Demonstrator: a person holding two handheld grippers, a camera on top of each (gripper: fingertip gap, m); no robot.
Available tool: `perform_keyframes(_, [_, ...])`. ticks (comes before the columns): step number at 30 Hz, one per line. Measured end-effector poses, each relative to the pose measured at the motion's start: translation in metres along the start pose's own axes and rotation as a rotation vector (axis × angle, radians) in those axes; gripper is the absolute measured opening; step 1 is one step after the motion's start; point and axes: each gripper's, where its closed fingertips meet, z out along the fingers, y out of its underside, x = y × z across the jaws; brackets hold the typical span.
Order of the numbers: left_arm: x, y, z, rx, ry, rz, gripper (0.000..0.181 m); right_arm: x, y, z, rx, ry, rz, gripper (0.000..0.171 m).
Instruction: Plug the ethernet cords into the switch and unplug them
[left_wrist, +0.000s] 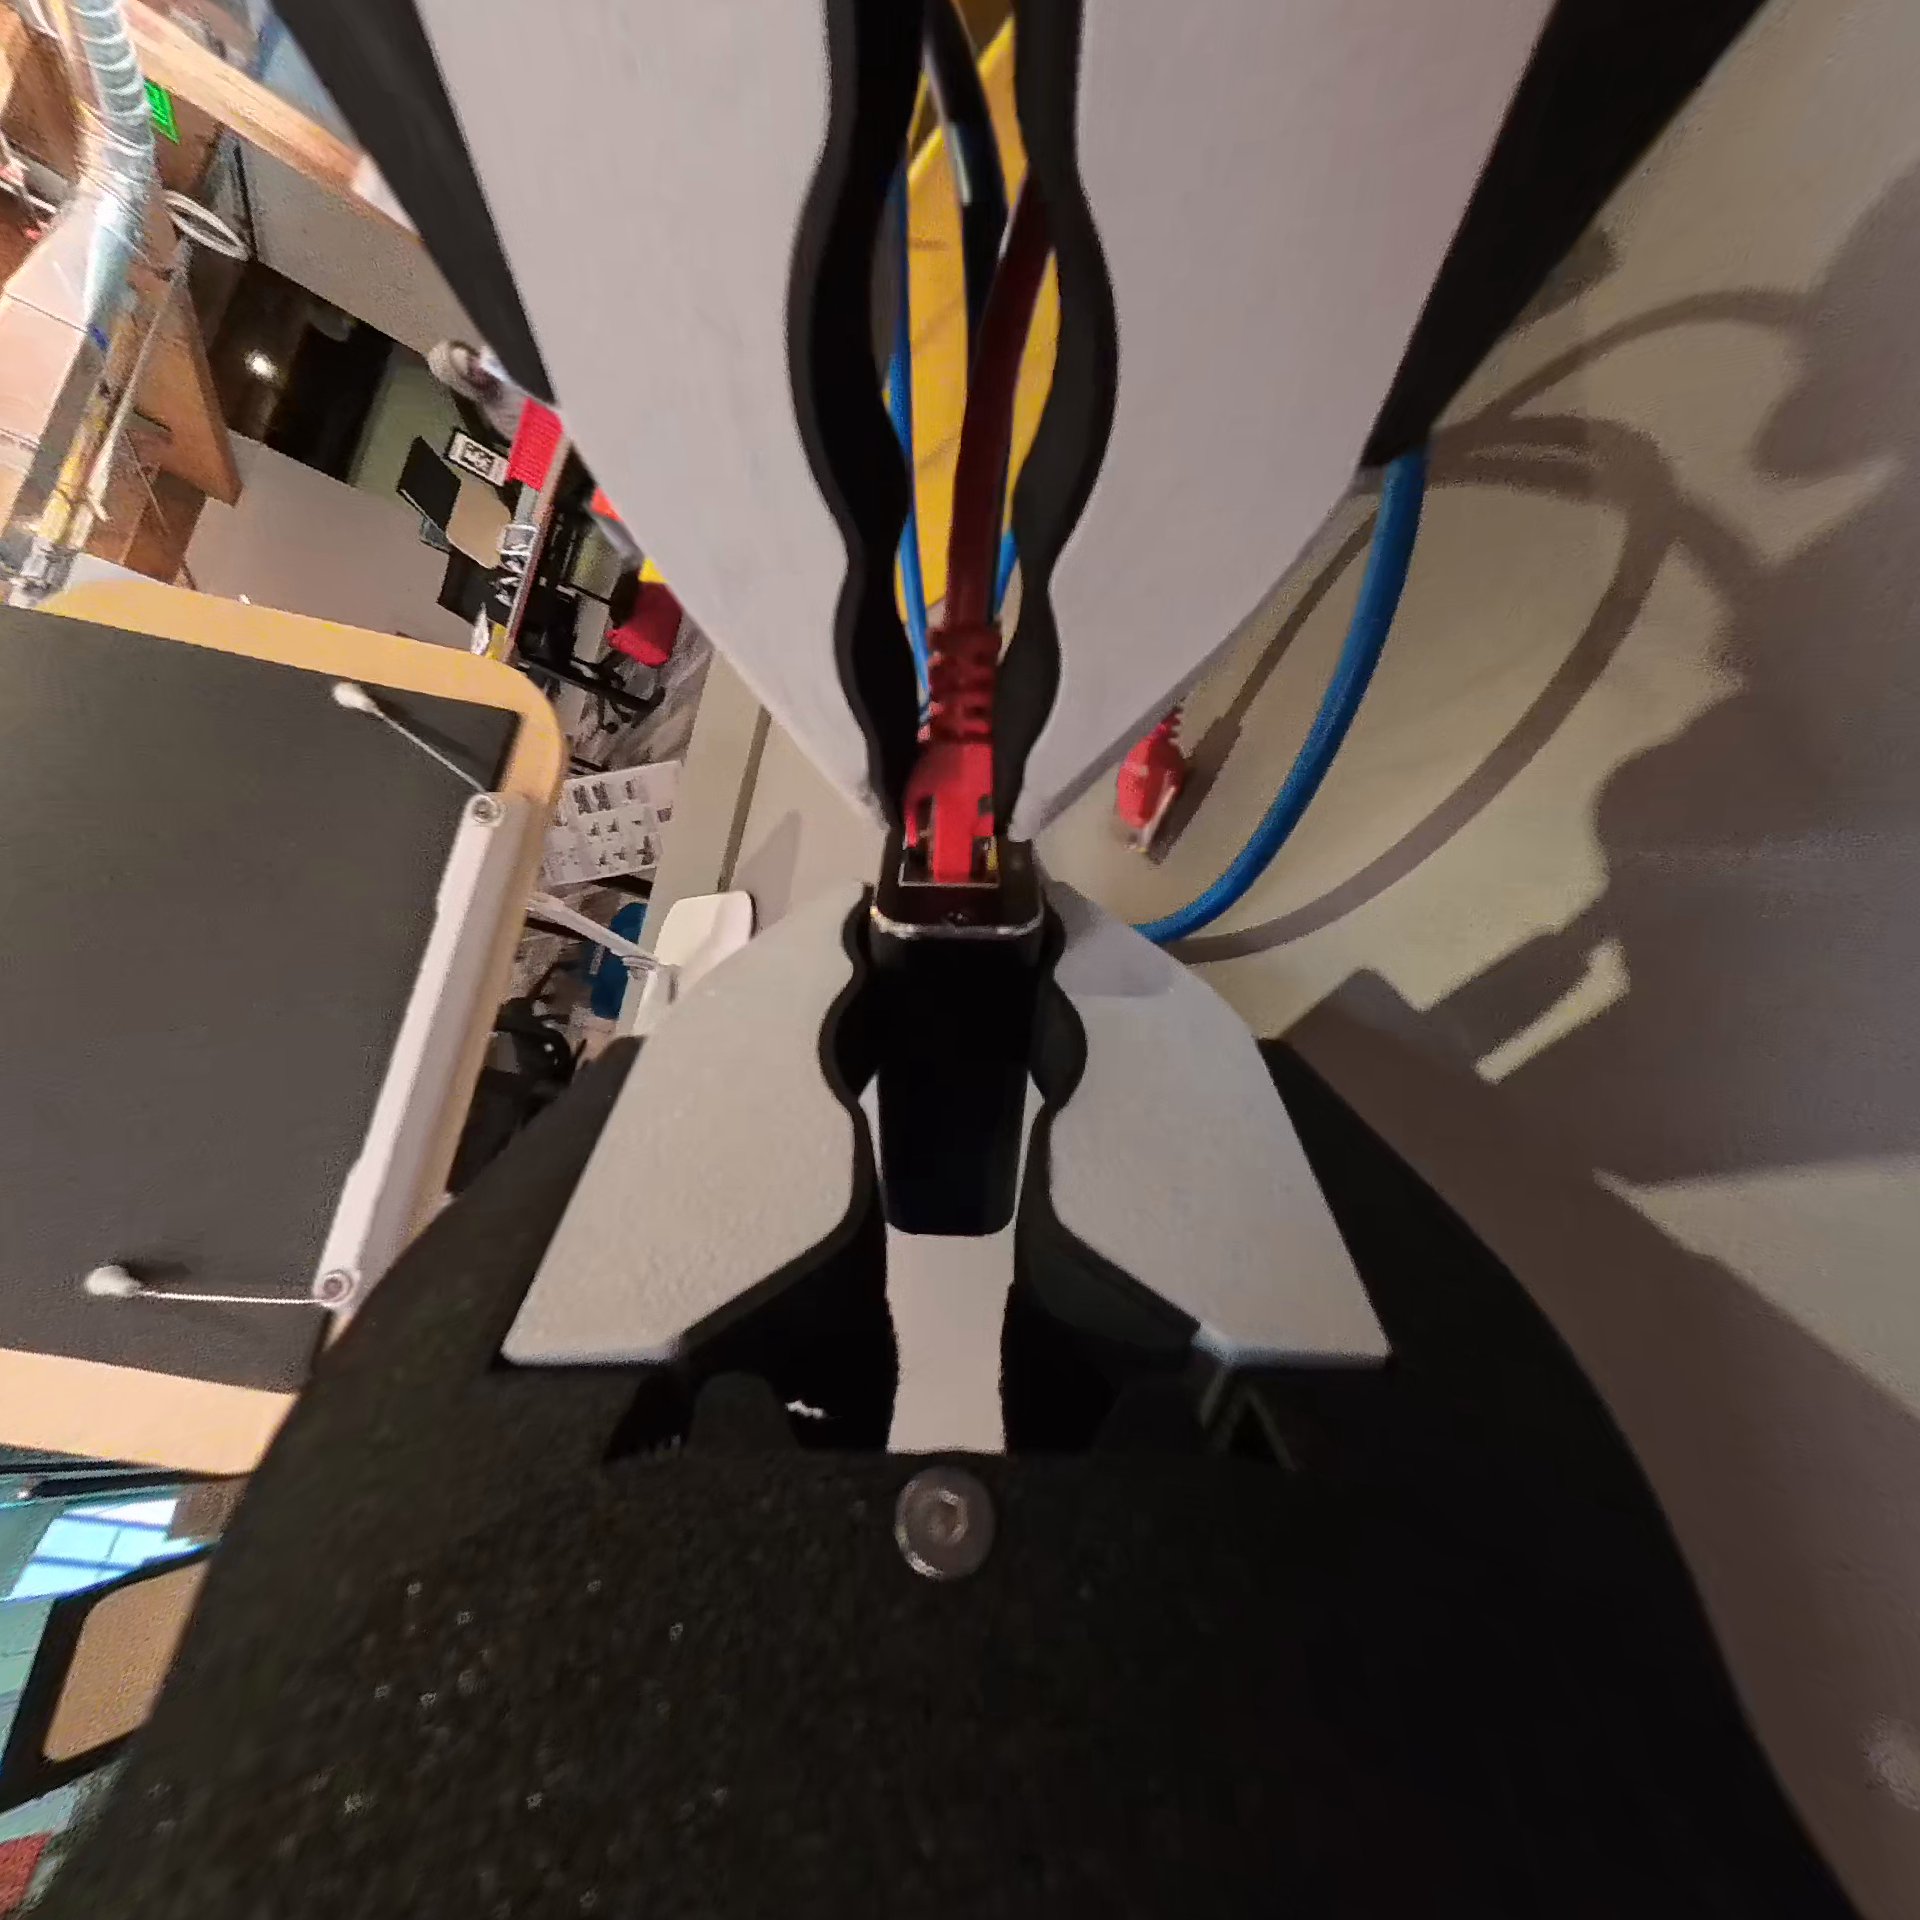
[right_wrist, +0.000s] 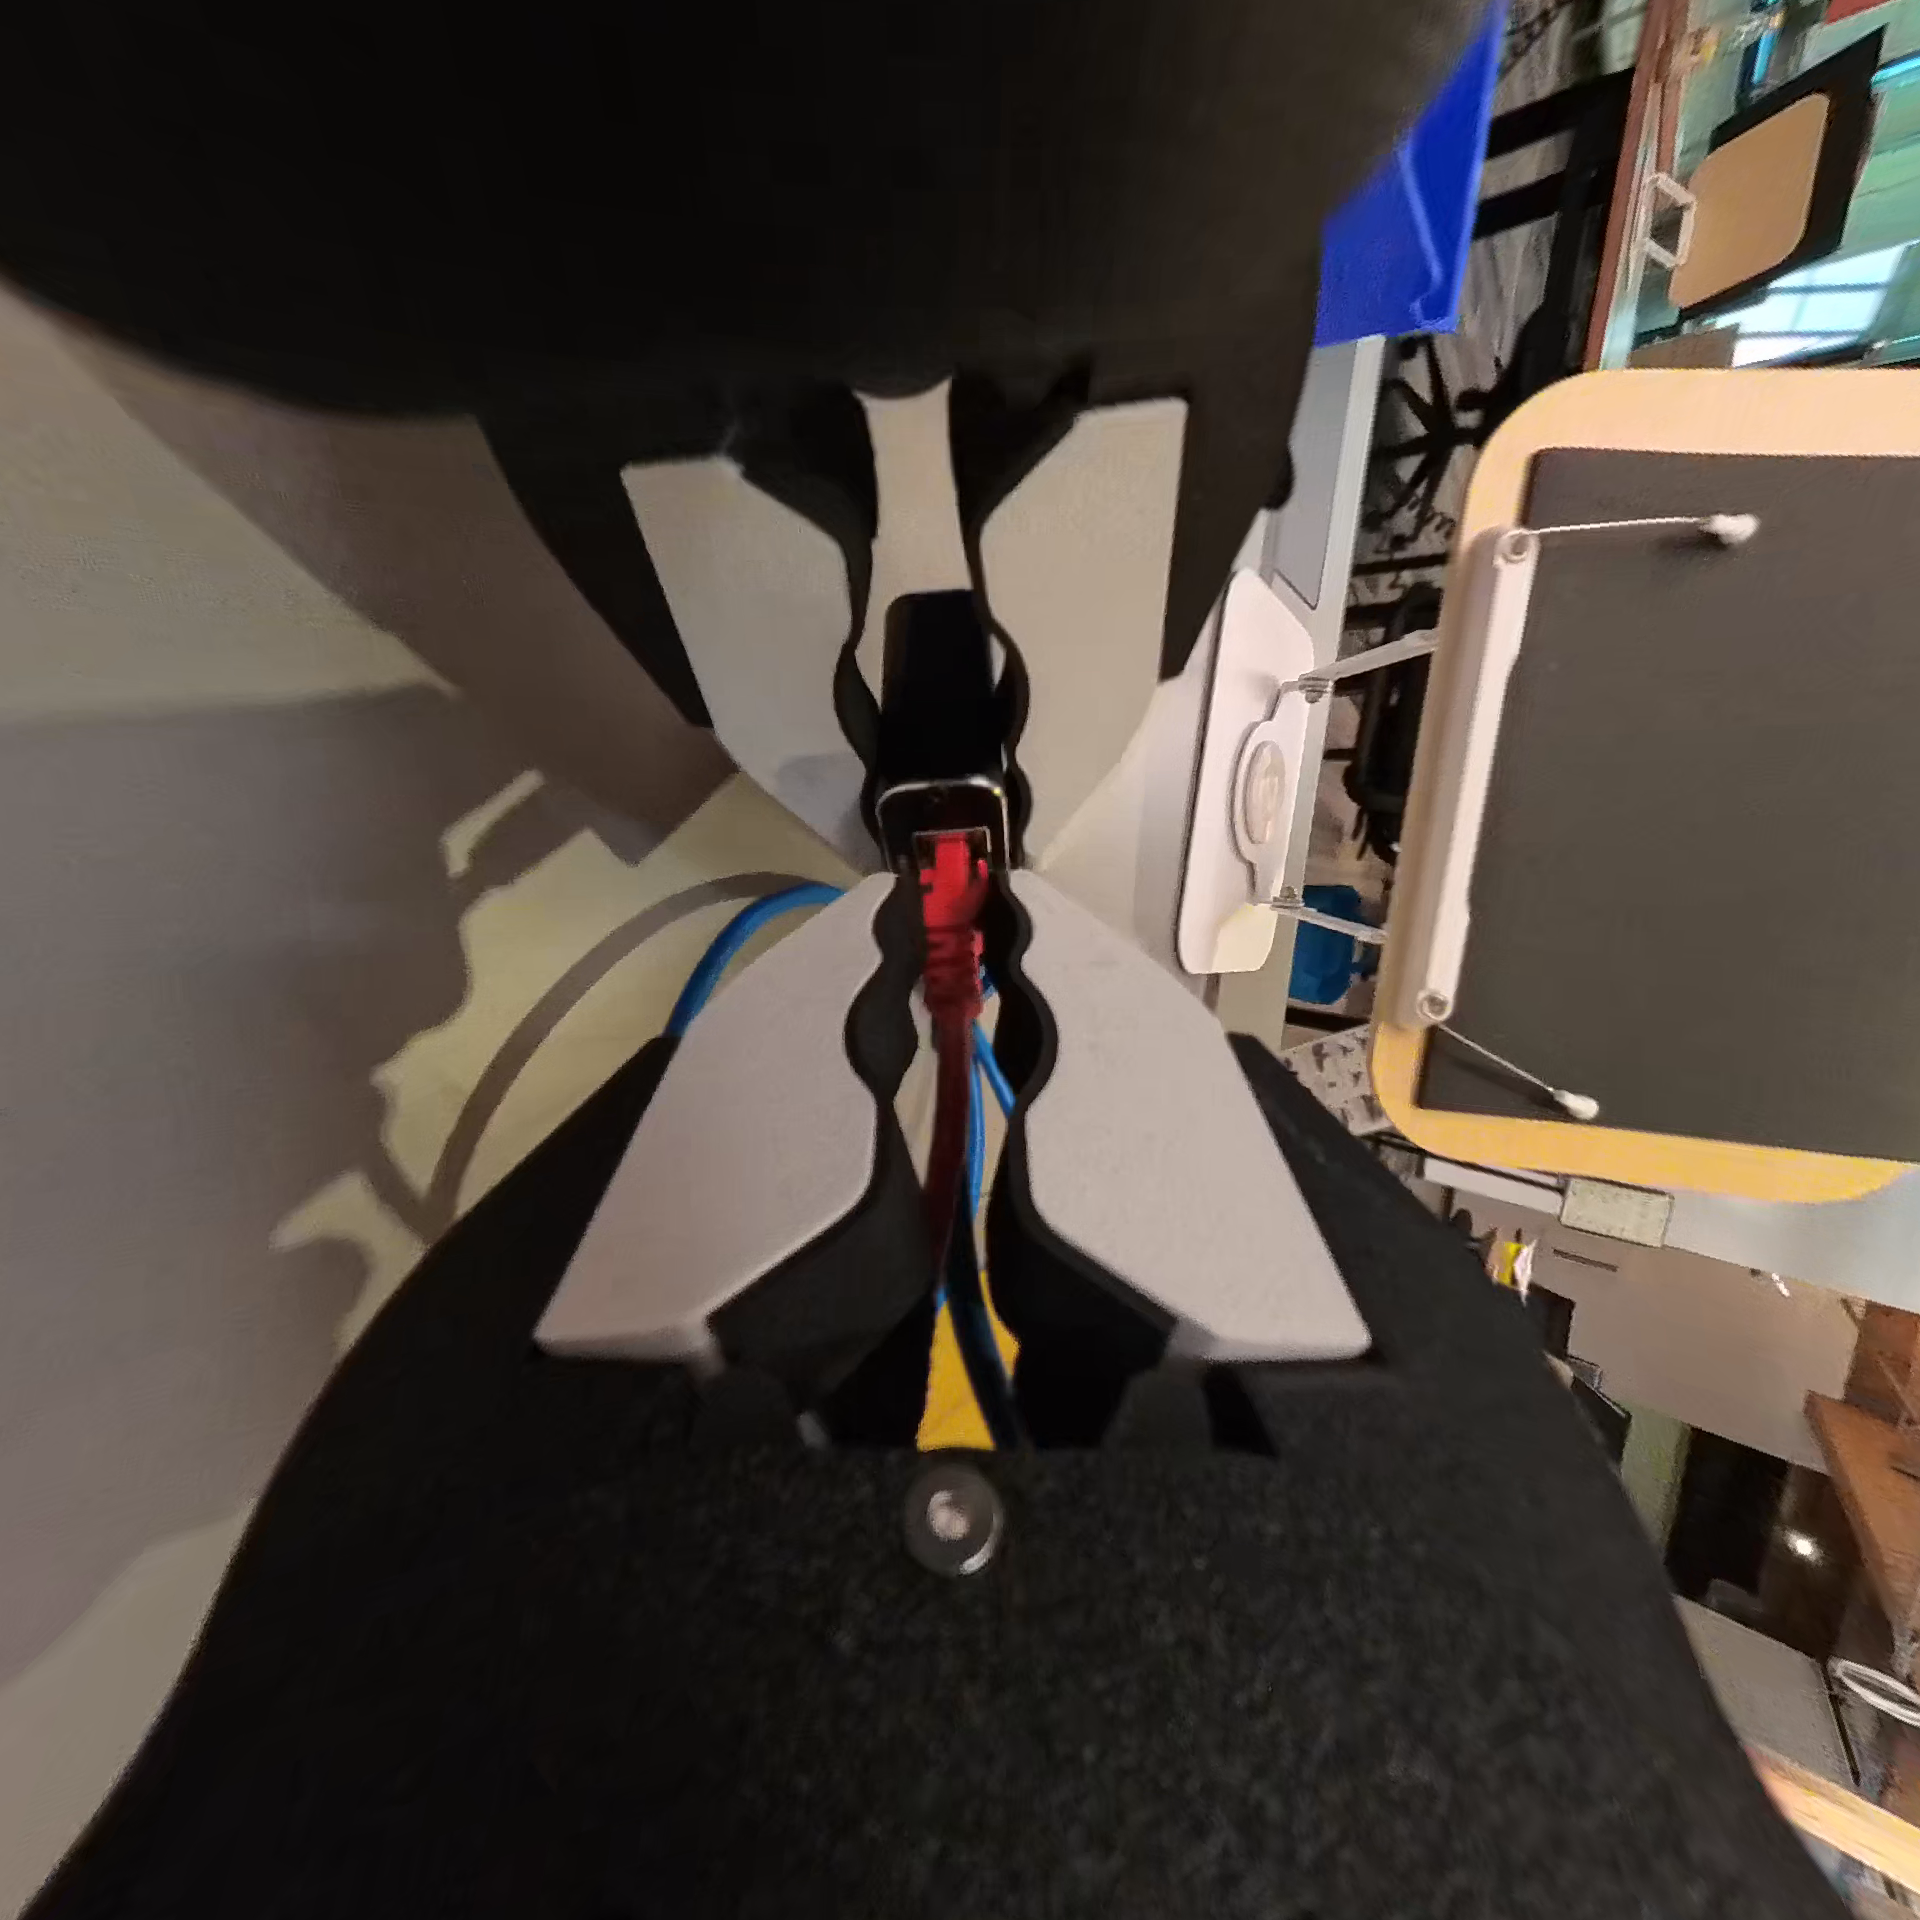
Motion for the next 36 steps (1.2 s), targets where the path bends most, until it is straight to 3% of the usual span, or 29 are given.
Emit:
perform_keyframes(21, [-0.007,-0.003,-0.004,0.009,-0.05,-0.022,0.026,0.006,-0.003,-0.008,0.023,0.1,0.038,0.012])
perform_keyframes(23, [-0.027,0.05,0.001,-0.223,-0.117,-0.038,0.026,0.019,0.007,-0.024,0.029,0.135,0.101,0.012])
perform_keyframes(24, [-0.041,0.067,-0.001,-0.236,-0.134,-0.118,0.026,0.028,0.017,-0.039,0.04,0.147,0.169,0.012])
perform_keyframes(27, [-0.062,0.005,-0.02,-0.001,-0.234,-0.192,0.025,0.034,0.03,-0.066,0.108,0.133,0.327,0.012])
perform_keyframes(30, [-0.038,0.019,0.004,-0.119,-0.185,-0.137,0.026,0.023,0.012,-0.072,0.179,0.12,0.38,0.012])
perform_keyframes(33, [-0.05,0.036,-0.002,-0.124,-0.192,-0.264,0.025,-0.01,-0.018,-0.066,0.255,0.075,0.422,0.013])
perform_keyframes(36, [-0.055,0.049,-0.005,-0.119,-0.178,-0.332,0.025,-0.055,-0.022,-0.039,0.145,0.083,0.334,0.013])
